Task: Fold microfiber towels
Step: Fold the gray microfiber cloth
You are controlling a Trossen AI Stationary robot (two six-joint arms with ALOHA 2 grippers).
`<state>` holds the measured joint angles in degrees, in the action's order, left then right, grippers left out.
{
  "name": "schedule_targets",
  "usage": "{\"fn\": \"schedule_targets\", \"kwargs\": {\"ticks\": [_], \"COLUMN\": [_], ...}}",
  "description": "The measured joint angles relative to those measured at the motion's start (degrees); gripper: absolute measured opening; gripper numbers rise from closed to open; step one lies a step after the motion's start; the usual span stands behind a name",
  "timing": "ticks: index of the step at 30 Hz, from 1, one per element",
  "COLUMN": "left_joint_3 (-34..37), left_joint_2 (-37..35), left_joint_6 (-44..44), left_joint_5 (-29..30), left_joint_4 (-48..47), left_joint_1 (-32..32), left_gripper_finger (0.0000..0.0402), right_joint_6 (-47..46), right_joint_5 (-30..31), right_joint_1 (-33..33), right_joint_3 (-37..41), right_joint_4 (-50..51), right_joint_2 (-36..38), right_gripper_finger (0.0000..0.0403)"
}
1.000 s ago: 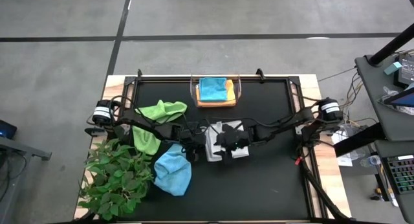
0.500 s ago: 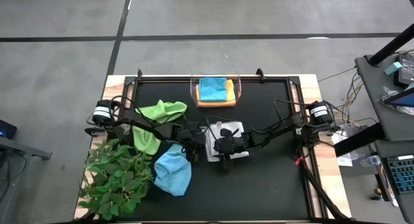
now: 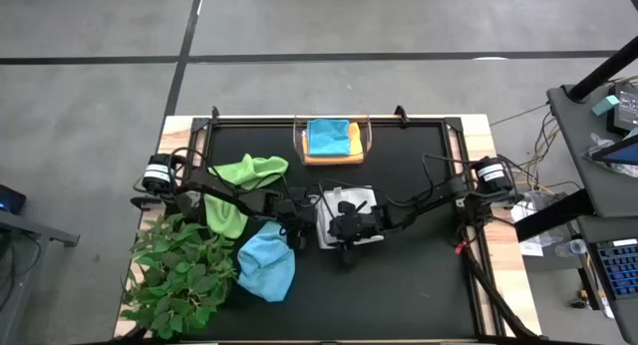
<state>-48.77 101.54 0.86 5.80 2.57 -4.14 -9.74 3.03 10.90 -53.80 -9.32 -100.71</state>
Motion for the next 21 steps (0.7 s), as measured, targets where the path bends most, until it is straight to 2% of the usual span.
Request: {"fn": "schedule_targets", "kwargs": {"ticks": [6,21], "left_joint_3": [0.00,0.01], "left_joint_2": [0.00,0.00], "left_joint_6": [-0.02,0.22], "left_joint_5": [0.00,0.00], "left_joint_4": [0.00,0.00], "left_joint_1": [0.00,0.00], "left_gripper_finger": [0.0001,0.0001], "right_joint_6": [-0.08,0.64], "right_joint_5": [0.22,0.62], "right_joint_1": [-0.02,-0.02], "right_joint_3": [-0.36,-2.51], "right_joint_4": [-0.88,0.70], "right_joint_2": [-3.11,-2.82], "right_gripper_finger": [0.0161,0.0091]}}
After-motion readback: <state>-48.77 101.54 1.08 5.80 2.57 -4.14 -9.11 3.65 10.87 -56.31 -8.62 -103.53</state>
